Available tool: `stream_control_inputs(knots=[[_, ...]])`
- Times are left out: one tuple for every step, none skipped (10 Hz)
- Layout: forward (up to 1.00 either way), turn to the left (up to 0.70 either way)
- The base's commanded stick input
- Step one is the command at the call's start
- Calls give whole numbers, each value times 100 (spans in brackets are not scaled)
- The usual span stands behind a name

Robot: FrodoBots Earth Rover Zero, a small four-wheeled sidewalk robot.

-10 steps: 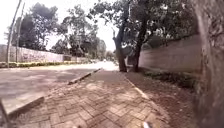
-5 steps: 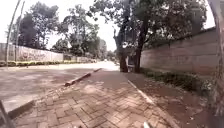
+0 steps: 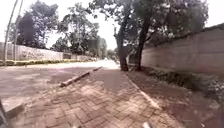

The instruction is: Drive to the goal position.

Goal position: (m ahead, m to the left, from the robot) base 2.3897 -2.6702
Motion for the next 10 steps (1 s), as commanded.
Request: stream_control_inputs(knots=[[50, 0], [50, 0], [50, 0], [50, 0], [50, 0], [50, 0], [50, 0], [50, 0], [50, 0], [50, 0]])
